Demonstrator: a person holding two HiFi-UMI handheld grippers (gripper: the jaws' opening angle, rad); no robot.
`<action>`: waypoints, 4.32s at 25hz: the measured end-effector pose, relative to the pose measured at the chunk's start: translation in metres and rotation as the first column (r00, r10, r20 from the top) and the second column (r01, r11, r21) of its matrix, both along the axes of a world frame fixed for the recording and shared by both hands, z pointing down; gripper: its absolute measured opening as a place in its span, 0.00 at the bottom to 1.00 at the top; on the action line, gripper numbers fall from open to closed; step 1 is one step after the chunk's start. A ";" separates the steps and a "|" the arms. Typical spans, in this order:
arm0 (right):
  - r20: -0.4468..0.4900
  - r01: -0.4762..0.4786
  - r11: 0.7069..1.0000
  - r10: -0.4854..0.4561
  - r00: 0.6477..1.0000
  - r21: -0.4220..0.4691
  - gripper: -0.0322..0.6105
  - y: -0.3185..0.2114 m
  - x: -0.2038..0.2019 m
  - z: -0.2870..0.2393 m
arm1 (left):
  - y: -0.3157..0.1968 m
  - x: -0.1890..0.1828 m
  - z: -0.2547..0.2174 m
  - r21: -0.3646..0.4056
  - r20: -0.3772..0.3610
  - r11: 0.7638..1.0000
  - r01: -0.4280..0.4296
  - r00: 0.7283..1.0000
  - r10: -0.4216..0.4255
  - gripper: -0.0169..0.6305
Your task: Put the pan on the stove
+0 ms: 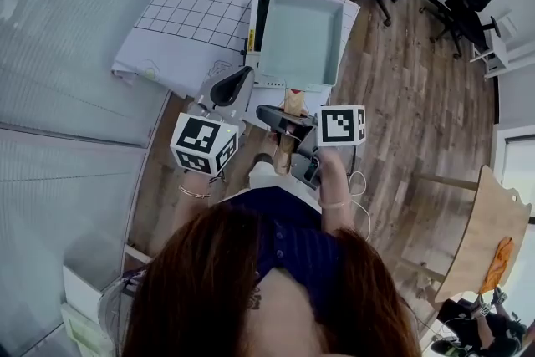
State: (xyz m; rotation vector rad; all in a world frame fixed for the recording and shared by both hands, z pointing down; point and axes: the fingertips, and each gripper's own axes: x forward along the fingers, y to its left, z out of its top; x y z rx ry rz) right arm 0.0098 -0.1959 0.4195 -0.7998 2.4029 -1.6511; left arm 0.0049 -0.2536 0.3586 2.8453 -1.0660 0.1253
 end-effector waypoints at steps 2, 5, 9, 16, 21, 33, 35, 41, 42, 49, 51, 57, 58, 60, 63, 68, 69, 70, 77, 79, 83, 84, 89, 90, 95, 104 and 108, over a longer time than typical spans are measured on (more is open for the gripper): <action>-0.001 0.004 1.000 -0.004 1.000 -0.001 0.13 -0.005 0.004 0.002 | -0.006 0.003 0.000 0.000 0.002 1.000 0.007 1.000 -0.007 0.05; 0.003 0.011 1.000 -0.011 1.000 -0.009 0.13 -0.014 0.008 0.004 | -0.015 0.006 0.002 -0.004 0.005 1.000 0.015 1.000 -0.015 0.05; 0.008 0.016 1.000 -0.016 1.000 -0.026 0.13 -0.025 0.012 0.011 | -0.027 0.008 0.006 -0.014 0.009 1.000 0.026 1.000 -0.026 0.05; 0.017 0.030 0.998 -0.029 0.999 -0.050 0.13 -0.043 0.017 0.019 | -0.047 0.014 0.010 -0.024 0.012 0.999 0.036 0.999 -0.036 0.05; 0.028 0.042 0.997 -0.041 0.999 -0.063 0.13 -0.054 0.017 0.025 | -0.059 0.017 0.015 -0.035 0.022 0.999 0.036 0.999 -0.036 0.05; 0.010 0.055 0.993 -0.054 0.998 -0.101 0.13 -0.080 0.024 0.050 | -0.079 0.023 0.025 -0.057 0.024 0.998 0.035 0.999 -0.033 0.05; 0.013 0.055 0.993 -0.054 0.998 -0.108 0.13 -0.084 0.025 0.052 | -0.083 0.024 0.027 -0.064 0.022 0.997 0.033 0.999 -0.031 0.05; 0.020 0.067 0.990 -0.065 0.998 -0.120 0.14 -0.094 0.028 0.058 | -0.091 0.031 0.032 -0.076 0.027 0.997 0.028 0.999 -0.026 0.05; 0.022 0.069 0.990 -0.066 0.998 -0.123 0.14 -0.096 0.029 0.059 | -0.092 0.031 0.032 -0.078 0.029 0.997 0.028 0.999 -0.026 0.05; 0.034 0.073 0.987 -0.069 0.997 -0.142 0.14 -0.108 0.031 0.067 | -0.105 0.030 0.037 -0.088 0.044 0.995 0.041 0.998 -0.037 0.05; 0.038 0.074 0.986 -0.069 0.997 -0.146 0.14 -0.111 0.032 0.069 | -0.108 0.029 0.040 -0.093 0.051 0.995 0.045 0.998 -0.040 0.05; 0.034 0.084 0.984 -0.080 0.996 -0.156 0.14 -0.119 0.033 0.078 | -0.117 0.026 0.046 -0.108 0.070 0.992 0.061 0.996 -0.054 0.05; 0.035 0.086 0.984 -0.081 0.996 -0.158 0.14 -0.120 0.033 0.079 | -0.119 0.026 0.046 -0.109 0.073 0.992 0.064 0.996 -0.056 0.05; 0.040 0.088 0.983 -0.083 0.996 -0.163 0.14 -0.122 0.033 0.081 | -0.122 0.025 0.047 -0.109 0.079 0.992 0.069 0.995 -0.061 0.05; 0.043 0.093 0.980 -0.087 0.995 -0.173 0.14 -0.124 0.032 0.087 | -0.124 0.023 0.050 -0.115 0.082 0.990 0.076 0.994 -0.067 0.05; 0.047 0.090 0.978 -0.082 0.995 -0.186 0.14 -0.131 0.035 0.093 | -0.130 0.020 0.056 -0.126 0.090 0.988 0.089 0.993 -0.077 0.05; 0.049 0.088 0.978 -0.080 0.996 -0.189 0.14 -0.132 0.036 0.094 | -0.131 0.020 0.057 -0.128 0.091 0.987 0.092 0.993 -0.081 0.05; 0.048 0.087 0.978 -0.079 0.996 -0.191 0.15 -0.133 0.038 0.095 | -0.132 0.019 0.058 -0.130 0.091 0.987 0.096 0.992 -0.085 0.05; 0.036 0.083 0.975 -0.077 0.996 -0.204 0.14 -0.141 0.045 0.103 | -0.140 0.016 0.061 -0.140 0.095 0.983 0.120 0.990 -0.107 0.05; 0.037 0.082 0.974 -0.076 0.996 -0.211 0.15 -0.144 0.046 0.106 | -0.143 0.016 0.062 -0.142 0.099 0.982 0.122 0.989 -0.109 0.05; 0.046 0.085 0.971 -0.077 0.996 -0.222 0.15 -0.148 0.047 0.109 | -0.146 0.015 0.064 -0.146 0.104 0.981 0.128 0.988 -0.114 0.05; 0.048 0.087 0.971 -0.078 0.996 -0.223 0.15 -0.148 0.047 0.110 | -0.146 0.015 0.064 -0.147 0.105 0.981 0.131 0.988 -0.116 0.05; 0.056 0.096 0.972 -0.086 0.995 -0.215 0.15 -0.151 0.048 0.110 | -0.148 0.016 0.065 -0.150 0.113 0.980 0.134 0.987 -0.117 0.05; 0.063 0.097 0.972 -0.086 0.994 -0.213 0.15 -0.152 0.047 0.109 | -0.148 0.016 0.065 -0.150 0.115 0.980 0.133 0.987 -0.116 0.05; 0.082 0.100 0.972 -0.084 0.993 -0.212 0.15 -0.152 0.048 0.111 | -0.148 0.018 0.066 -0.150 0.116 0.980 0.132 0.987 -0.115 0.05; 0.083 0.102 0.973 -0.087 0.993 -0.206 0.15 -0.155 0.048 0.114 | -0.148 0.017 0.067 -0.152 0.119 0.980 0.131 0.986 -0.114 0.05; 0.080 0.104 0.974 -0.089 0.993 -0.202 0.16 -0.155 0.049 0.115 | -0.146 0.017 0.066 -0.150 0.122 0.981 0.127 0.987 -0.109 0.05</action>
